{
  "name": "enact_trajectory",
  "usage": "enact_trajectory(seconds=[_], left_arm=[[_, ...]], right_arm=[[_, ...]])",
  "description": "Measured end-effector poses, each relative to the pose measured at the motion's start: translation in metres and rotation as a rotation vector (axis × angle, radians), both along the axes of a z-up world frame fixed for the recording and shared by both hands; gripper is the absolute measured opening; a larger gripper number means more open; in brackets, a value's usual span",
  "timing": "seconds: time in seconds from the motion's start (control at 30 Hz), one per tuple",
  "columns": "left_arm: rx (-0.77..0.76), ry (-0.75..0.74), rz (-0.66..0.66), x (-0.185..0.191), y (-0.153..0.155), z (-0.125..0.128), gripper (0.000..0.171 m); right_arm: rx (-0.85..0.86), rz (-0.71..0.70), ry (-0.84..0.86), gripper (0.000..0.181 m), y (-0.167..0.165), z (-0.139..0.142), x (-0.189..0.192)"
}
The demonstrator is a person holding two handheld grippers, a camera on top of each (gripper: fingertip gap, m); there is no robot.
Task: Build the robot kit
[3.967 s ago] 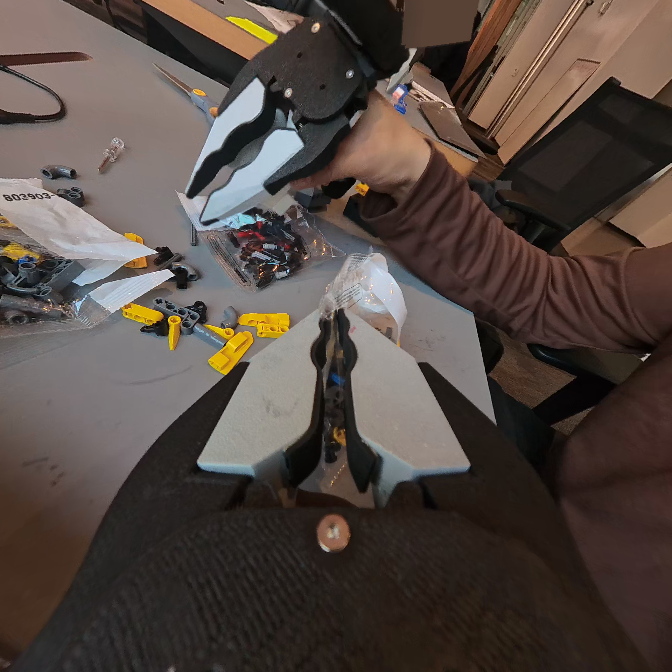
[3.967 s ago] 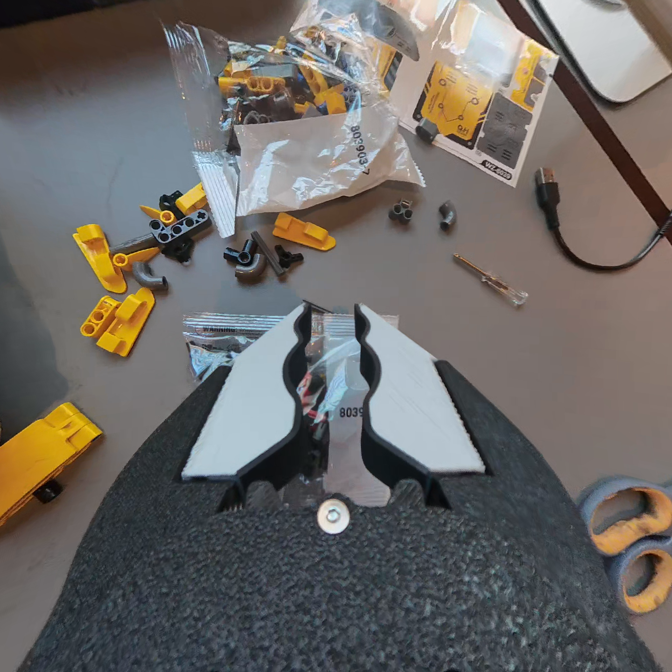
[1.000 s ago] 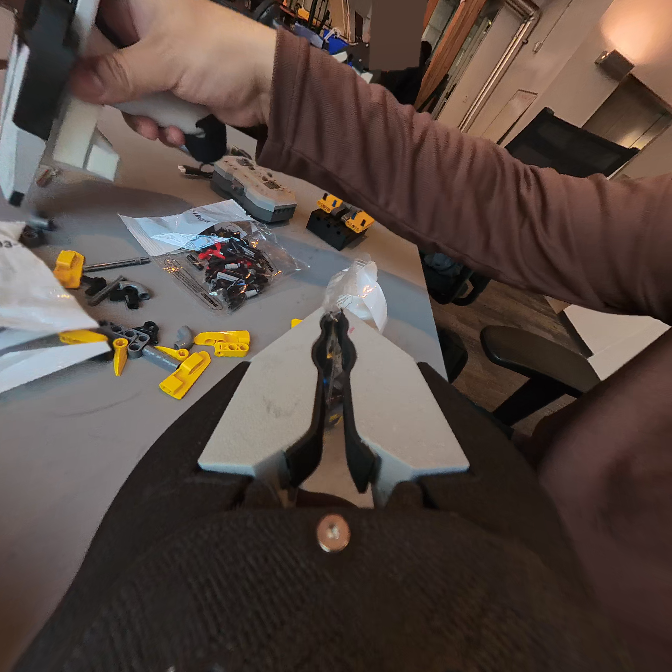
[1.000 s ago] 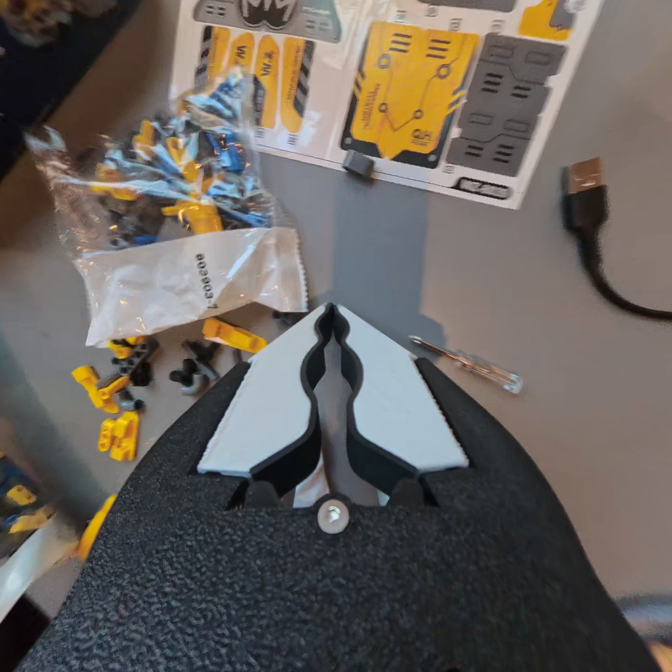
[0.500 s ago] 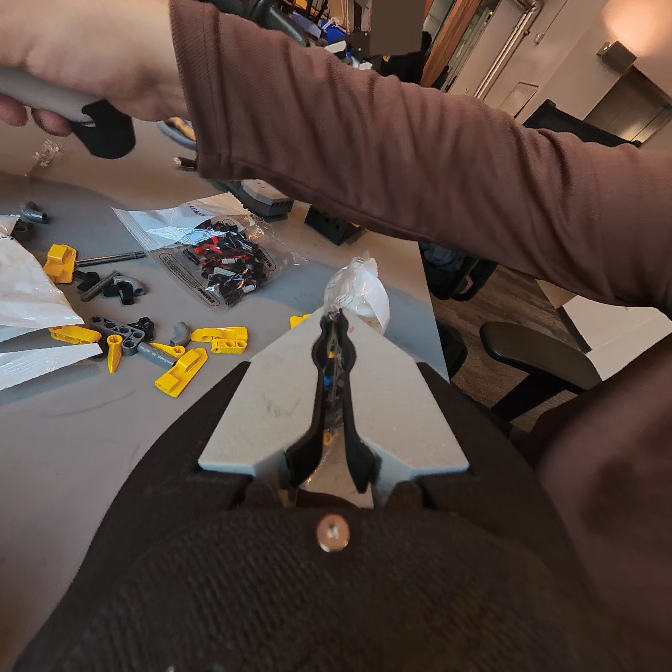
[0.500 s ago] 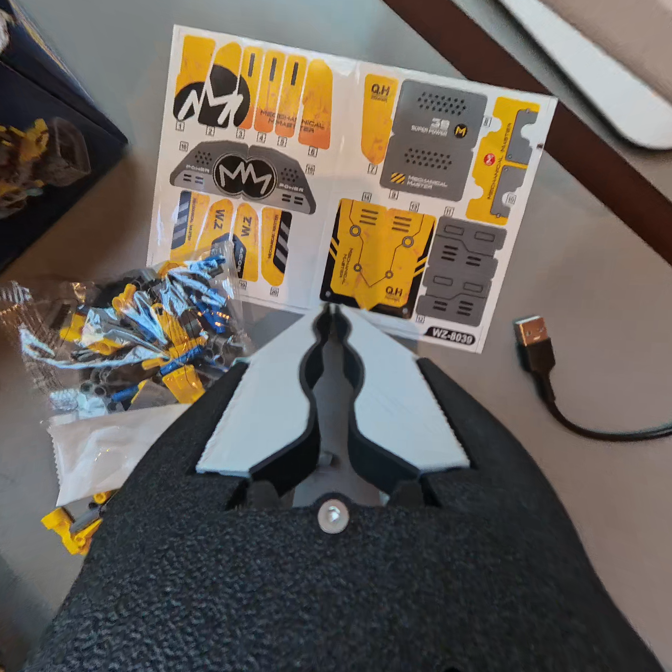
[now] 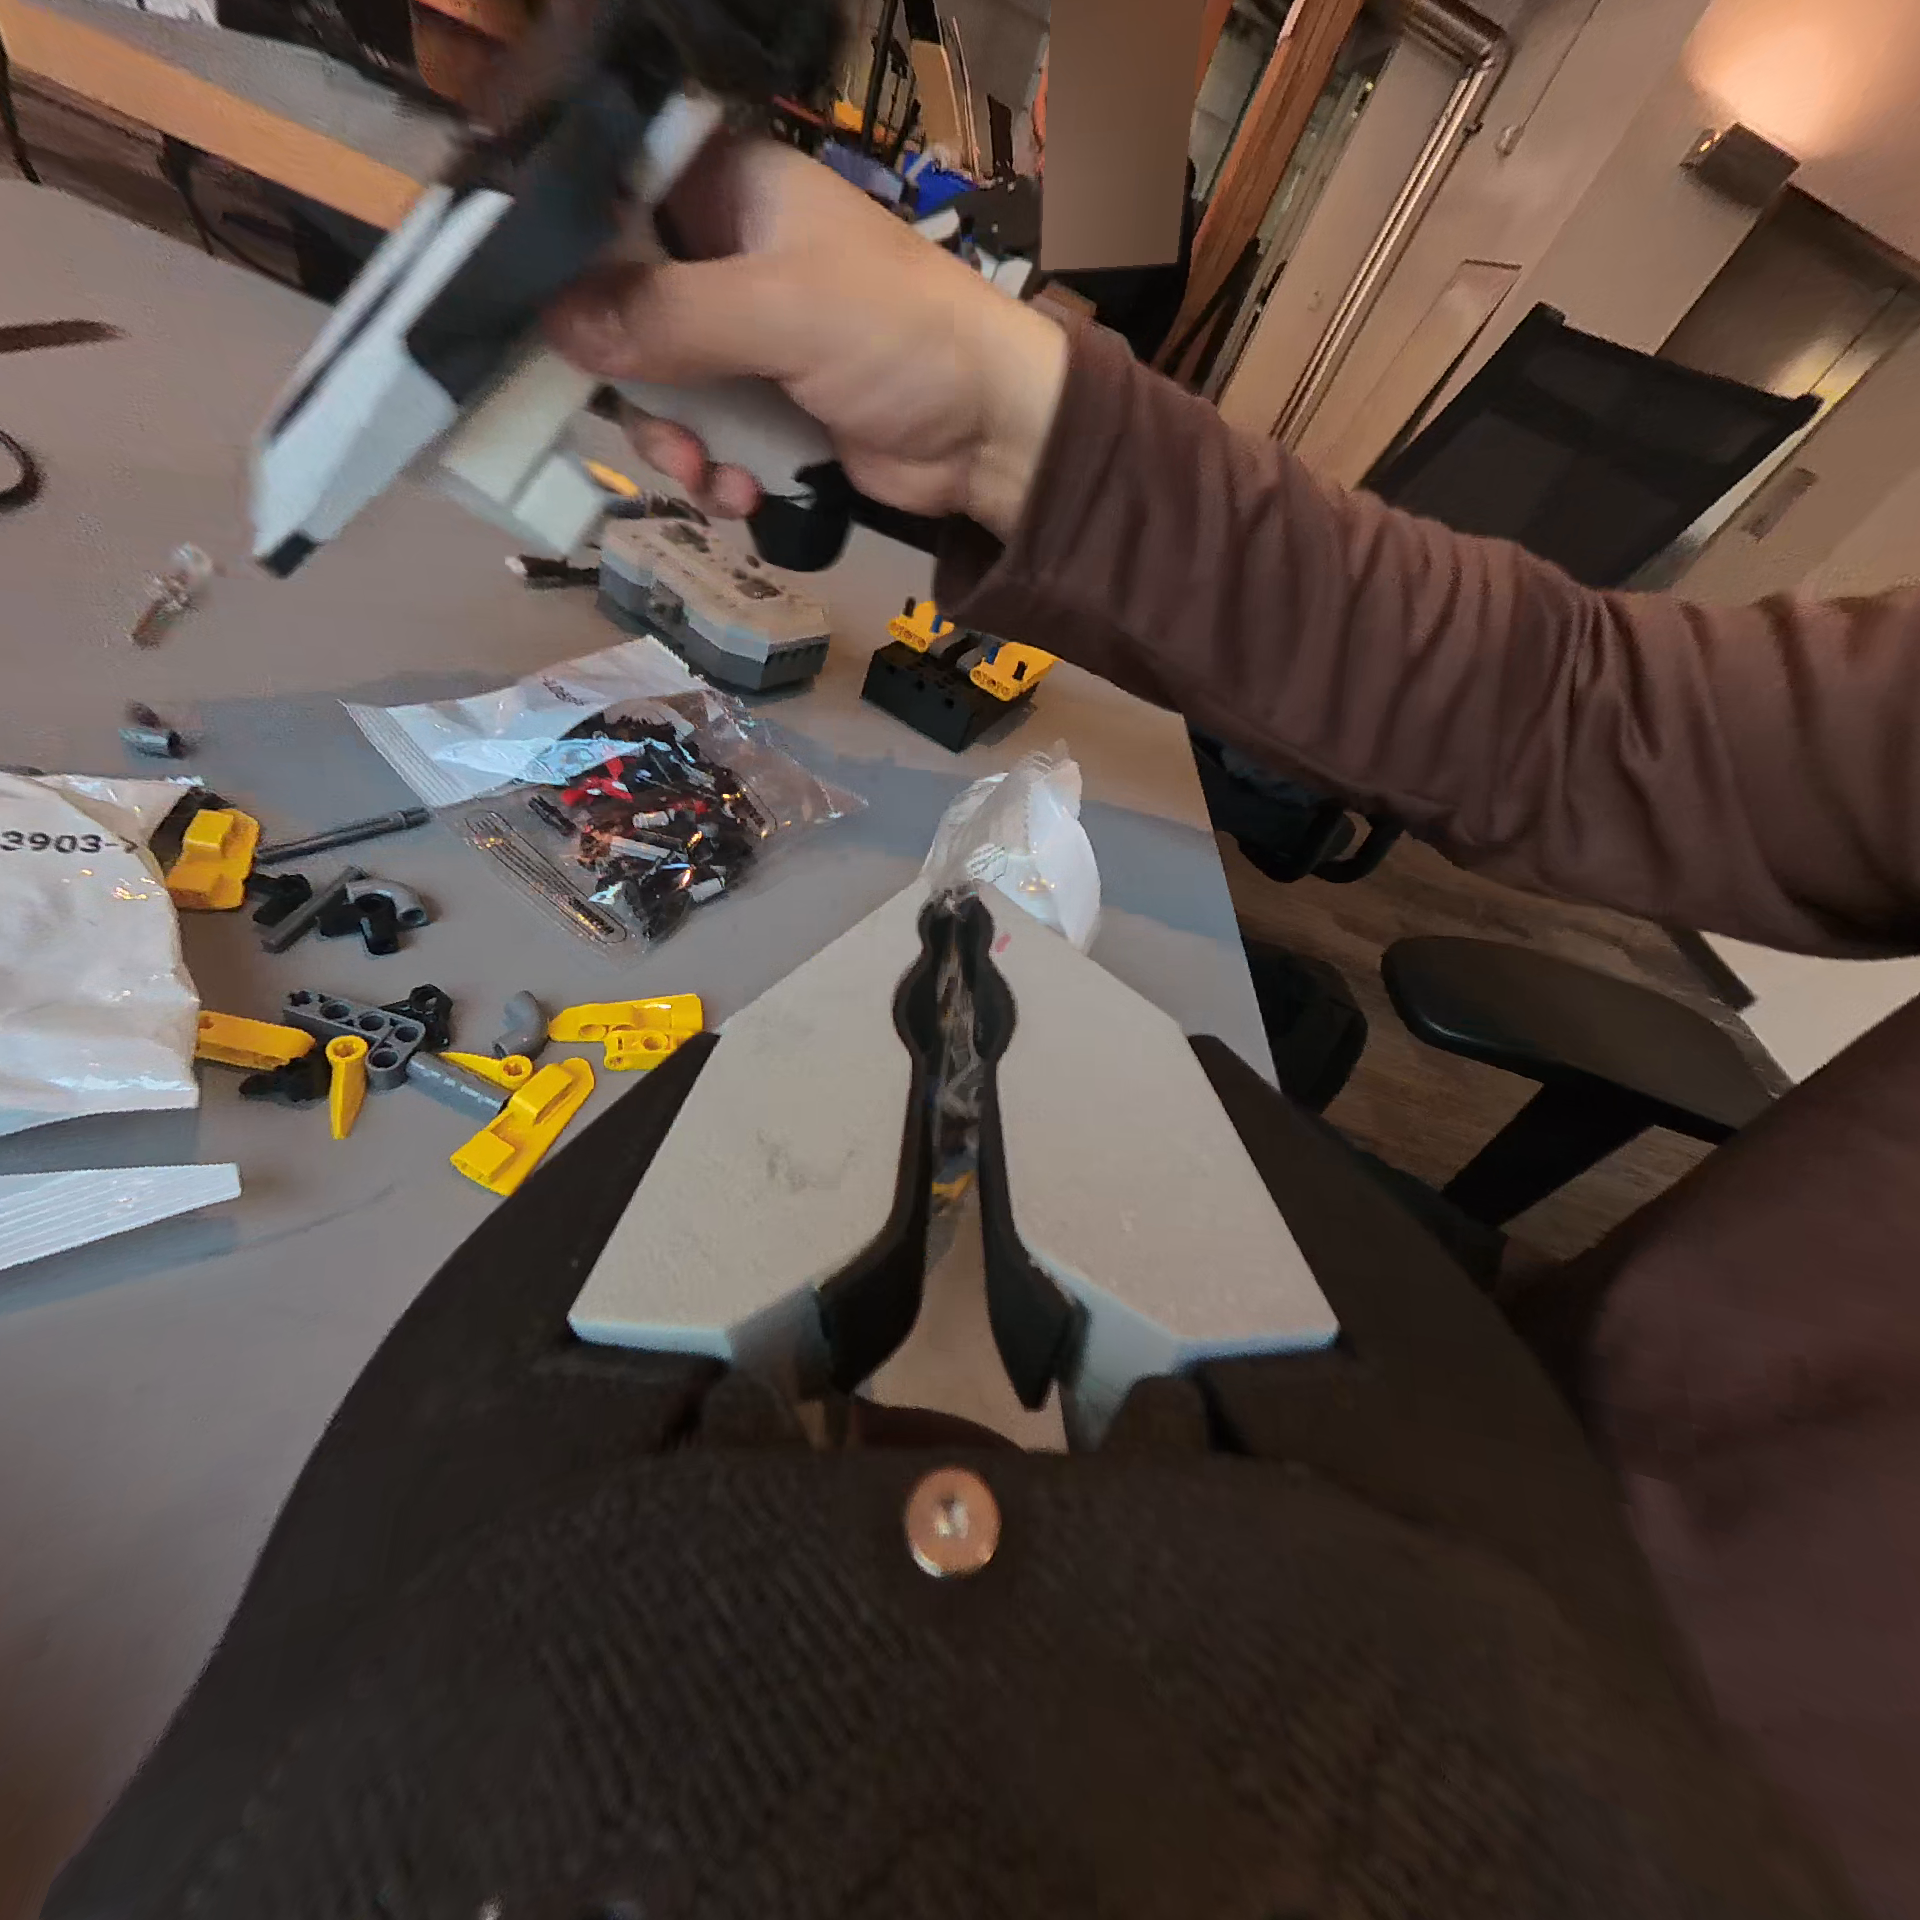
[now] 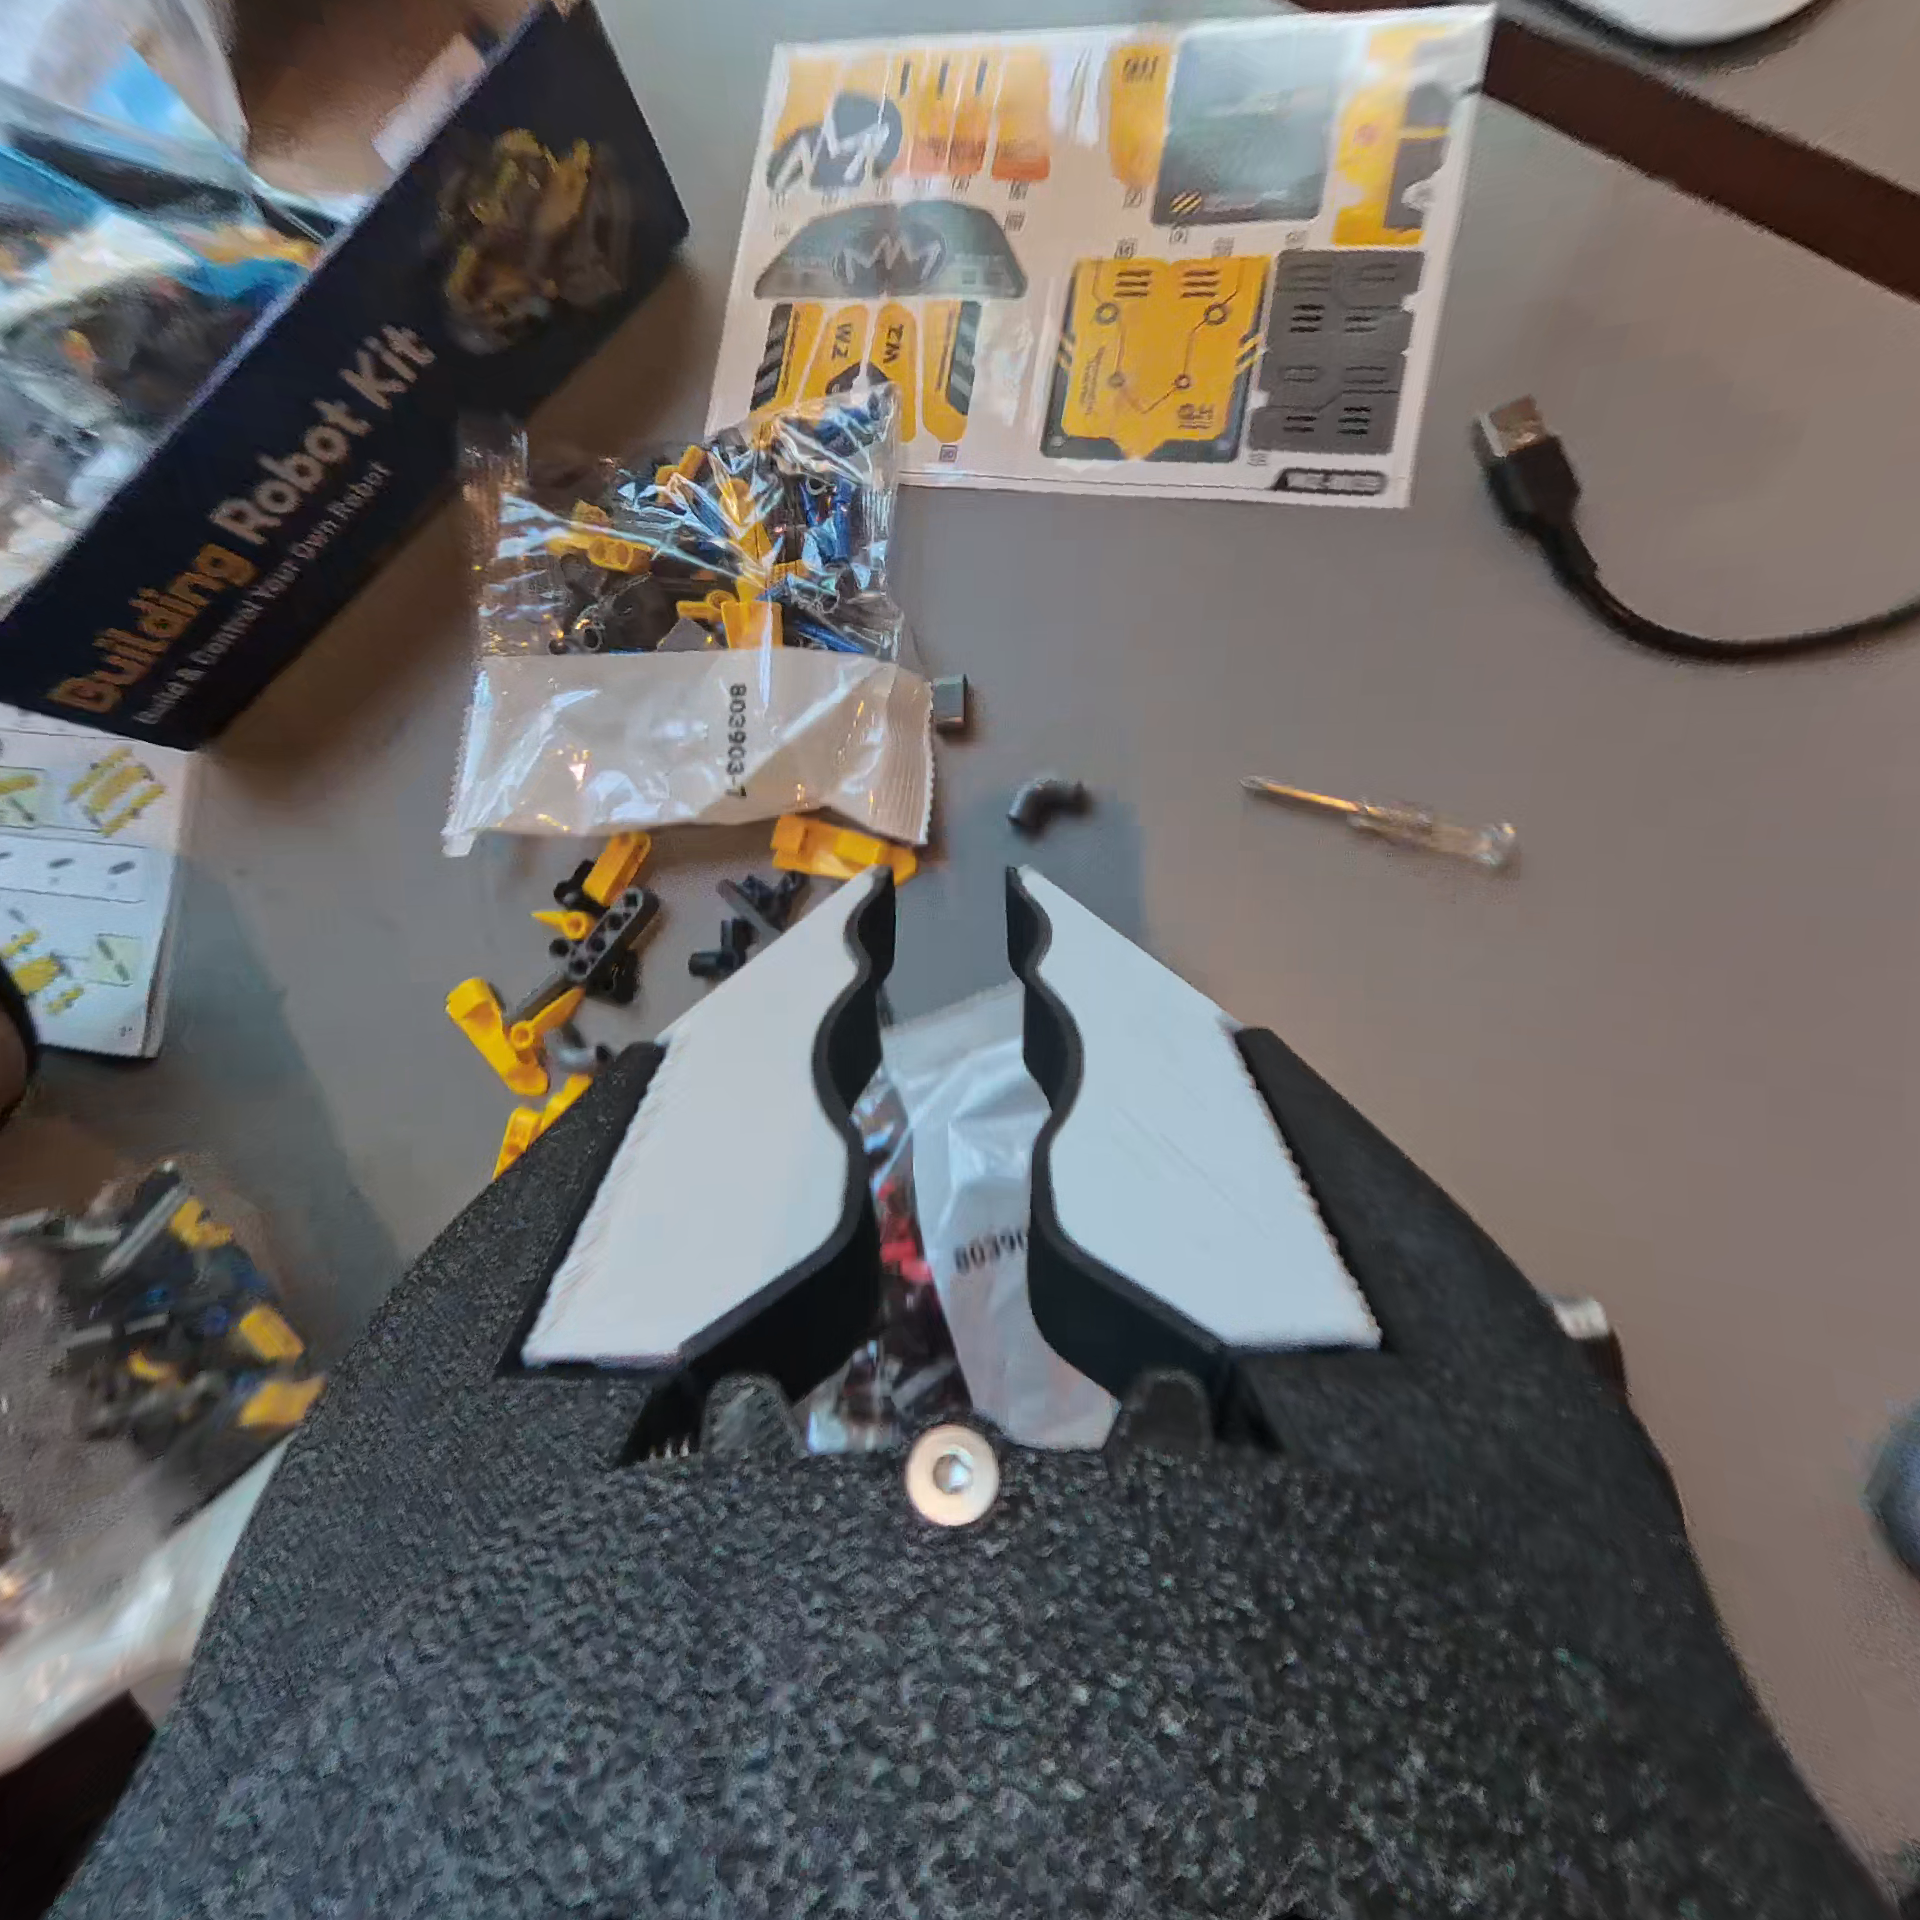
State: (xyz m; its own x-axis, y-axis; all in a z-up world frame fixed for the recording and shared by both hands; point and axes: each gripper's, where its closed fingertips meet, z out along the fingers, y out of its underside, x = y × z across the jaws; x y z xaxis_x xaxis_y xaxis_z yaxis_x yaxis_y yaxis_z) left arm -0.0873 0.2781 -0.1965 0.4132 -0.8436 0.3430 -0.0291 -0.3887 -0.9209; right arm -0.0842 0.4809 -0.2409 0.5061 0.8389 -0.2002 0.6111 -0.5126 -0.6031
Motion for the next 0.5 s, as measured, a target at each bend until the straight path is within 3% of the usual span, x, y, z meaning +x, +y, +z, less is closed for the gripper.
enact_trajectory(seconds=[0.17, 0.3, 0.5], left_arm=[[0.070, -0.040, 0.072, -0.012, 0.007, 0.018, 0.000], [0.099, -0.100, 0.150, -0.026, 0.015, 0.032, 0.000], [0.110, -0.165, 0.268, -0.048, 0.029, 0.043, 0.000]], right_arm=[[0.152, -0.240, 0.044, 0.029, 0.009, 0.029, 0.111], [0.117, -0.474, -0.060, 0.038, 0.028, 0.014, 0.209], [0.052, -0.525, -0.120, 0.044, 0.060, -0.015, 0.220]])
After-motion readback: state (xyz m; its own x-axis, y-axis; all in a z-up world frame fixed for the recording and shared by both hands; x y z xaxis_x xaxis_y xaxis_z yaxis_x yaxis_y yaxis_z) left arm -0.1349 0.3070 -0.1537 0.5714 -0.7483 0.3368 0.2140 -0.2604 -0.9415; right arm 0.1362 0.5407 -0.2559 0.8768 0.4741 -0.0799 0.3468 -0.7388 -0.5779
